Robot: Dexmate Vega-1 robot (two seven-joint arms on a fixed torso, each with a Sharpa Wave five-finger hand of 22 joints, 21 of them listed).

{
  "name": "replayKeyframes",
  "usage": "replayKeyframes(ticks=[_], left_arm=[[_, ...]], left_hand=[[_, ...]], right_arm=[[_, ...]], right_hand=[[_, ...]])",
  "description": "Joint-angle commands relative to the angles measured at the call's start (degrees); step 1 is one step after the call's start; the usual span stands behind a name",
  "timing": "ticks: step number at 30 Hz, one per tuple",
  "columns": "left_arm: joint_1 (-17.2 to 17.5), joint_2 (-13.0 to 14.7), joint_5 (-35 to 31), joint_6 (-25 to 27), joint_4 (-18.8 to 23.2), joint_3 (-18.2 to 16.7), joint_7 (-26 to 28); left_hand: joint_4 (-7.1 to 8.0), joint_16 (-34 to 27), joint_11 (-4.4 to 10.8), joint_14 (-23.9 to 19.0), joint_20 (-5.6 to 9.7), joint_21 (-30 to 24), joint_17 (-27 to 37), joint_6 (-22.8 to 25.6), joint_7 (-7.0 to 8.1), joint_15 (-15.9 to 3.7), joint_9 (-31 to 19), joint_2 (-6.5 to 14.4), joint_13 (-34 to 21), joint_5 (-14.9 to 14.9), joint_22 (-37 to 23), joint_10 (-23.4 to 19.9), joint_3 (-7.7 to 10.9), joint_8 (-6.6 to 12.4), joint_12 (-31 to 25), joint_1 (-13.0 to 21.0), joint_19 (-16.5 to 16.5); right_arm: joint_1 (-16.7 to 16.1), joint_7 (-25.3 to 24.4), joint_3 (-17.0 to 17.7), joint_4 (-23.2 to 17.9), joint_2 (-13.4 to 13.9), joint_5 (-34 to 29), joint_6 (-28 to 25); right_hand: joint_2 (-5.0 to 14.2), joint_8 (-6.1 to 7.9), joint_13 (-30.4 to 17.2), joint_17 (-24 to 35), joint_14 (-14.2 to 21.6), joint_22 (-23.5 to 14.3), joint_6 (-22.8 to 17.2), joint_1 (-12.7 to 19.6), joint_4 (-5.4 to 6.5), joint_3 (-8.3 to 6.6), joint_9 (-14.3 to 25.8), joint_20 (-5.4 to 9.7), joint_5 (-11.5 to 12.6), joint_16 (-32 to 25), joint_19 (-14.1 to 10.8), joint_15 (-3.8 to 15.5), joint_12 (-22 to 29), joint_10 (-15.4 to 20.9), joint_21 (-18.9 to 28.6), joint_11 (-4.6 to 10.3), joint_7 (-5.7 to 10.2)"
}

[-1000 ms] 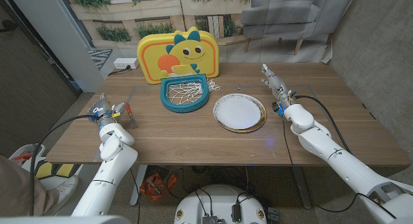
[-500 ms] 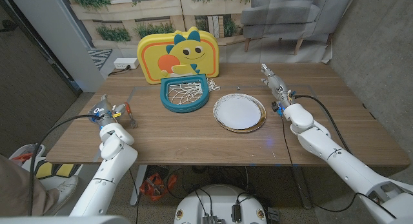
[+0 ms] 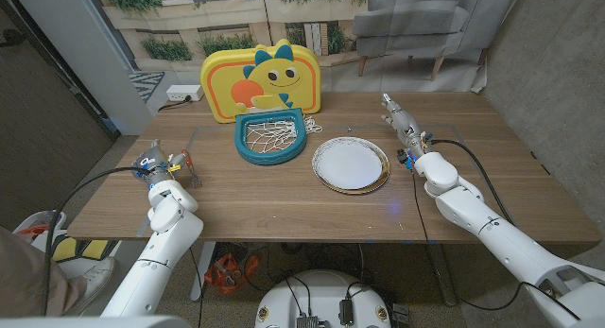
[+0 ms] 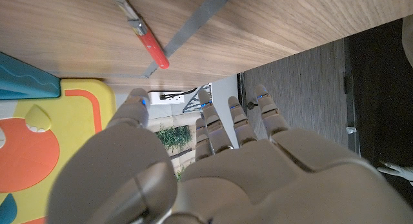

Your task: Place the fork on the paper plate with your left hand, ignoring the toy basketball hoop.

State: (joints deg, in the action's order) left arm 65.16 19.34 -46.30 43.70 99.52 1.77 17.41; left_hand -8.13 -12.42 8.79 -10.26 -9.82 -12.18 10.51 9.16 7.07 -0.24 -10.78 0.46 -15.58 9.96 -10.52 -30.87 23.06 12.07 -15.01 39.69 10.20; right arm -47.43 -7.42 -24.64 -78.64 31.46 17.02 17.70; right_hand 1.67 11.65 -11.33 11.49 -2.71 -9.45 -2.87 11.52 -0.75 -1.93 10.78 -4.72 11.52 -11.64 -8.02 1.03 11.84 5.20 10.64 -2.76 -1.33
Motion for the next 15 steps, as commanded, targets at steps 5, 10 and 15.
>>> replayKeyframes(ticks=[5, 10, 15], left_arm=[[-0.1, 0.7, -1.5, 1.3, -0.4, 1.5, -0.5], [-0.2, 0.8, -2.0, 1.7, -0.7, 2.1, -0.5], [-0.5, 0.6, -2.1, 1.9, -1.2, 2.4, -0.5]], left_hand=[[-0.45, 0.3, 0.03, -0.6, -0.01, 0.3, 0.1, 0.9, 0.18, -0.22, -0.2, 0.1, -0.4, 0.3, -0.1, -0.6, -0.2, 0.14, 0.1, 0.7, 0.4], [-0.5, 0.3, 0.13, -0.7, 0.1, 0.3, 0.1, 1.2, 0.31, -0.31, -0.2, 0.1, -0.4, 0.3, -0.1, -0.7, -0.25, 0.16, 0.1, 0.9, 0.4], [-0.5, 0.4, 0.12, -0.7, -0.1, 0.3, 0.1, 1.1, 0.11, -0.1, -0.2, 0.1, -0.4, 0.3, -0.1, -0.7, -0.33, 0.08, 0.1, 1.0, 0.4]], right_arm=[[0.1, 0.2, -0.1, 0.2, -0.1, 0.1, 0.2], [0.1, 0.2, -0.2, 0.2, -0.1, 0.0, 0.1], [0.1, 0.2, -0.1, 0.2, -0.1, 0.0, 0.0]], right_hand=[[0.17, -0.14, -0.2, 0.0, 0.2, -0.3, -0.5, 0.5, -0.47, -0.17, 0.3, 0.02, 0.1, 0.0, -0.3, 0.08, -0.1, 0.5, 0.1, 0.13, 0.03], [0.17, -0.14, -0.2, 0.0, 0.2, -0.3, -0.5, 0.5, -0.5, -0.16, 0.3, 0.07, 0.1, 0.0, -0.3, 0.11, -0.1, 0.5, 0.1, 0.19, -0.01], [0.17, -0.14, -0.2, 0.0, 0.2, -0.3, -0.5, 0.5, -0.52, -0.15, 0.3, 0.0, 0.1, 0.0, -0.3, 0.13, -0.1, 0.5, 0.1, 0.27, 0.03]])
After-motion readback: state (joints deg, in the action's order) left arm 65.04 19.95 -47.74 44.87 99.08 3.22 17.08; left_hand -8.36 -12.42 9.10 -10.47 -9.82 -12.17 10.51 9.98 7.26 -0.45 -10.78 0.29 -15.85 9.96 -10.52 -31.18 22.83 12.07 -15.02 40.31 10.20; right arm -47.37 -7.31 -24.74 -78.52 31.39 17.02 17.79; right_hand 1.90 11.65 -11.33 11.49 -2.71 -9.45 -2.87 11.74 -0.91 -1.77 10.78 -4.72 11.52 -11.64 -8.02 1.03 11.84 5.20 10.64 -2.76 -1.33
